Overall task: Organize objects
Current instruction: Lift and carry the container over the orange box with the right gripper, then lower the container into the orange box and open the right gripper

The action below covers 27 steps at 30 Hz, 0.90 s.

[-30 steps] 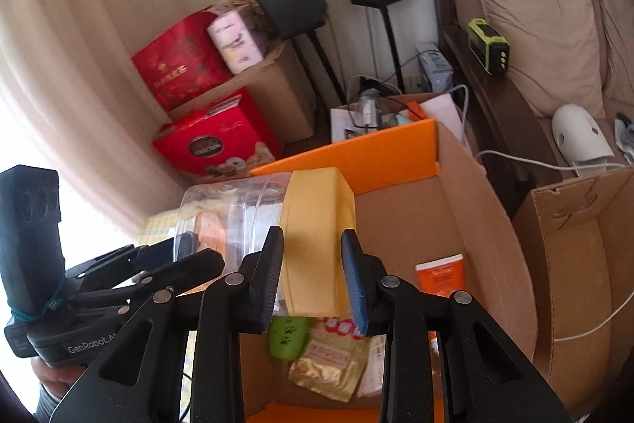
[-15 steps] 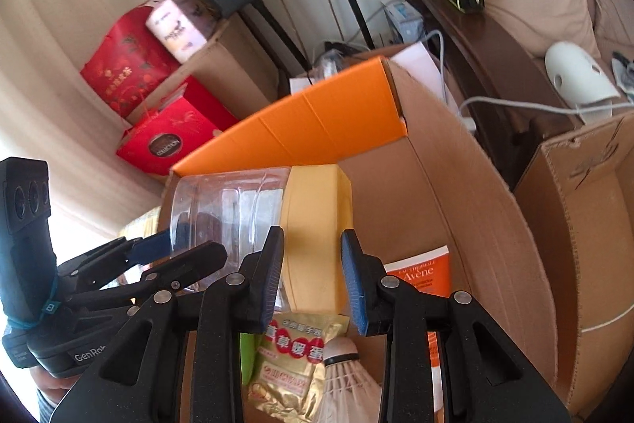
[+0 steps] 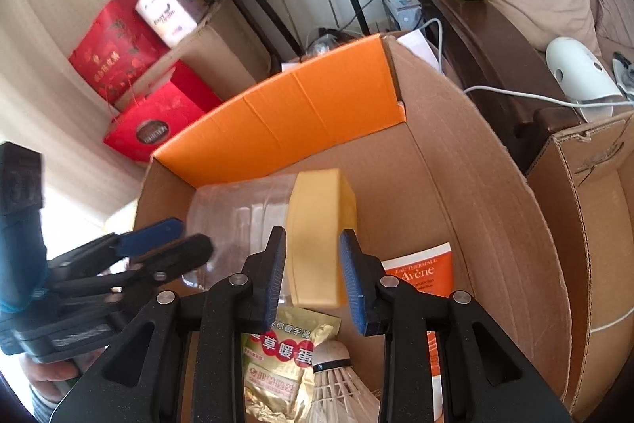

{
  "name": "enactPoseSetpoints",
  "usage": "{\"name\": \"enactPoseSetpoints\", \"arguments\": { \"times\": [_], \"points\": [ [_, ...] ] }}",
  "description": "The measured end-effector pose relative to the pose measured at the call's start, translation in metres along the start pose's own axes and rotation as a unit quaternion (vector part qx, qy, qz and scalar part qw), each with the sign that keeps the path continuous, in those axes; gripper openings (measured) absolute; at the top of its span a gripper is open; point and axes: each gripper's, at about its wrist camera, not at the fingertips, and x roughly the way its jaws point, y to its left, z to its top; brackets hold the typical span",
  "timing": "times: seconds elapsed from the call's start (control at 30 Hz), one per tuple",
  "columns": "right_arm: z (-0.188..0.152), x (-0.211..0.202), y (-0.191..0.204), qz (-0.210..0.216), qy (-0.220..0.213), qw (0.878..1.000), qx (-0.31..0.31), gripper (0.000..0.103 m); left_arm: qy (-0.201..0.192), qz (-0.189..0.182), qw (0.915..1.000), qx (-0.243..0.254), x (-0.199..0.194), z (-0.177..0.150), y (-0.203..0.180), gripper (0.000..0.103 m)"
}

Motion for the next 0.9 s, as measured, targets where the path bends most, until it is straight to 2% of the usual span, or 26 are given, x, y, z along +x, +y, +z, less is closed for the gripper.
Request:
{"name": "enactPoseSetpoints", "arguments": {
  "times": [0.1, 0.17, 0.23, 0.3, 0.47, 0.8, 0.87, 0.9],
  "points": [
    [0.000, 0.004, 0.004, -0.007, 0.005, 1.000, -0.006, 0.030, -0.019, -0.016, 0.9997, -0.007, -0.021, -0.002, 0.004, 0.055],
    [-0.001, 0.007, 0.006, -0.006, 0.008, 1.000, -0.007, 0.030, -0.033, -0.026, 0.9991, -0.010, -0.039, -0.006, 0.008, 0.058],
    [-0.001, 0.009, 0.011, -0.011, 0.008, 1.000, -0.012, 0.030, -0.046, -0.030, 0.9985, -0.011, -0.053, -0.011, 0.012, 0.066],
    [0.000, 0.012, 0.018, -0.015, 0.009, 1.000, -0.022, 0.030, -0.056, -0.033, 0.9979, -0.008, -0.068, -0.019, 0.018, 0.066],
    [0.008, 0.024, 0.037, -0.021, 0.018, 0.999, -0.046, 0.030, -0.066, -0.026, 0.9974, -0.012, -0.091, -0.034, 0.037, 0.066],
    [0.025, 0.039, 0.059, -0.063, 0.013, 0.994, -0.090, 0.030, -0.081, -0.004, 0.9960, -0.038, -0.120, -0.069, 0.081, 0.070],
    [0.025, 0.036, 0.059, -0.070, 0.009, 0.994, -0.083, 0.031, -0.087, 0.007, 0.9952, -0.045, -0.127, -0.078, 0.089, 0.073],
    [0.024, 0.032, 0.059, -0.070, 0.003, 0.994, -0.081, 0.033, -0.090, 0.012, 0.9946, -0.049, -0.130, -0.082, 0.095, 0.079]
  ]
}}
